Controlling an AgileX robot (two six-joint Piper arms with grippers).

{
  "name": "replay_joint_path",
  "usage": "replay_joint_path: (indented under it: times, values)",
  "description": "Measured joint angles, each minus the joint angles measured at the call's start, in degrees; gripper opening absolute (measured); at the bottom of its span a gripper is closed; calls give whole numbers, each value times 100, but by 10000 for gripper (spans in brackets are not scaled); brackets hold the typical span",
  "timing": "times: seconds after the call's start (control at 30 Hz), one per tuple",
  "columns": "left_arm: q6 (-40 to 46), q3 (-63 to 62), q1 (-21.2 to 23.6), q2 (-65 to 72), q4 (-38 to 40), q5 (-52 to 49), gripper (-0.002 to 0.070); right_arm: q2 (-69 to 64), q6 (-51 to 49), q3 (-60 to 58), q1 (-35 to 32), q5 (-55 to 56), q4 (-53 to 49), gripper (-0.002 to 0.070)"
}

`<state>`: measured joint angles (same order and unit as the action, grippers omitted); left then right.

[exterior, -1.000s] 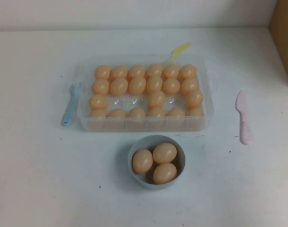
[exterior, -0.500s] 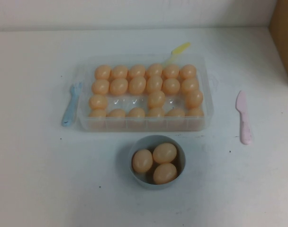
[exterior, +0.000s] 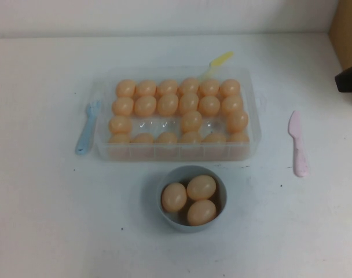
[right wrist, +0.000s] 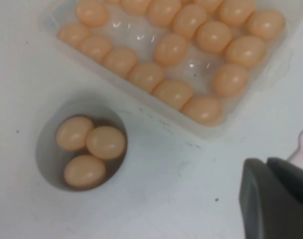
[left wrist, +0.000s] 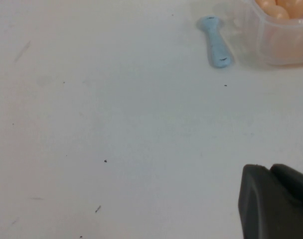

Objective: Take an egg out of the egg box
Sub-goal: Pick up the egg from the plastic box

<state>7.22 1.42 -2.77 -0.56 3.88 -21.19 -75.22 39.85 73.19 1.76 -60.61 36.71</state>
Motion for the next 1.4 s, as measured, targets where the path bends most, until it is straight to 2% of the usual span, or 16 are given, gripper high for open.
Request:
replay_joint_path:
  times: [0.43, 0.77, 0.9, 1.17, 1.23, 1.4]
  values:
    - [0, 0, -9, 0, 0, 0, -4, -1645, -1321, 2015, 1420, -1018, -2360, -18]
    - [0, 0, -9, 0, 0, 0, -4, -3025, -1872, 3346, 2023, -1044, -2916, -1]
    - [0, 0, -9, 0, 0, 0, -4, -3473, -1883, 3730, 2240, -1044, -2891, 83]
    - [0, 0, -9, 0, 0, 0, -4, -4292, -2218, 4268, 2514, -1044, -2497, 382]
    - [0, 0, -9, 0, 0, 0, -4, -4469, -2268, 4404, 2562, -1044, -2448, 417]
    - [0, 0, -9, 0, 0, 0, -4, -4788, -2401, 4715, 2606, -935, -2442, 441]
